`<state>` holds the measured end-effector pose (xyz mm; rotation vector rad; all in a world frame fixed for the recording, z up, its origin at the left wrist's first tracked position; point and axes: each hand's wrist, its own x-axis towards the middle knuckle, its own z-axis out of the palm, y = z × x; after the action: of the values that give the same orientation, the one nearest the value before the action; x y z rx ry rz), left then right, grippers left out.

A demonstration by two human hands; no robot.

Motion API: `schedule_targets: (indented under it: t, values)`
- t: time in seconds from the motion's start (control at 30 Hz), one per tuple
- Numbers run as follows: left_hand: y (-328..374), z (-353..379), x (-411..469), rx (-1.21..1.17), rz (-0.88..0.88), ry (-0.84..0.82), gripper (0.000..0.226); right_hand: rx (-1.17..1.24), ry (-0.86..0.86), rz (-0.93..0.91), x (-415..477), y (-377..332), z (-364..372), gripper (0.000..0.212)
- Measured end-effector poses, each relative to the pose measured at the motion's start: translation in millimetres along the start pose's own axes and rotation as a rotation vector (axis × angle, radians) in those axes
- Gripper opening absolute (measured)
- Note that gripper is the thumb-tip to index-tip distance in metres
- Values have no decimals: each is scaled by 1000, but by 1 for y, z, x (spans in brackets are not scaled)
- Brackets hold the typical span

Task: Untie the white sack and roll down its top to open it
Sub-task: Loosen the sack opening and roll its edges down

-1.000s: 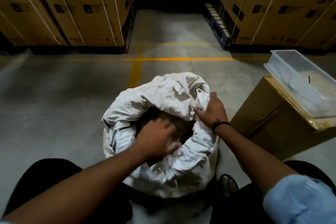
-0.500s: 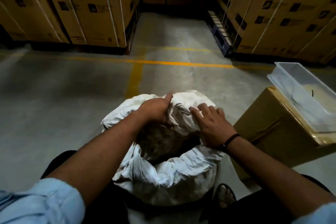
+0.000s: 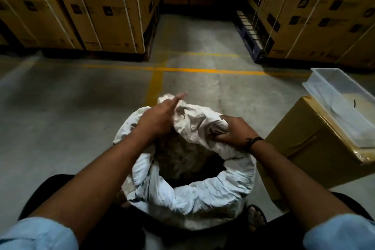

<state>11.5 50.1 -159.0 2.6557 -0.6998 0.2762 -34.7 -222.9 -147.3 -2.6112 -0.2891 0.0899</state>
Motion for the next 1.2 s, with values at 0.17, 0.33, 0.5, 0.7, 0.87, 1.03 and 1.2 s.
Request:
schedule_targets:
  t: [0.17,0.33,0.5,0.7,0.87,1.03,1.2]
  values:
    - [-23,-18,4,162,-29,-98,54,-172,-29,84,-13,23,-26,76]
    - [-44,-11,1,92,-120,-106,79,-249,-76,76,-16,32,-27,68]
    - [-50,-23,0,440,-288,-235,88,-473,-39,-77,-20,22,-10,71]
    - [47,0,4,433,413,-276,151,-363,72,-50,-15,0,12,60]
    - [10,19,17,217,170,-255,93,-335,-109,-53,-21,-9,4,81]
    - [-23,-8,28,374,163,-278,35,-522,-234,87,-36,-5,3,131]
    - [-11,-4,23,319,154,-491,93,-713,-109,117,-30,3,11,77]
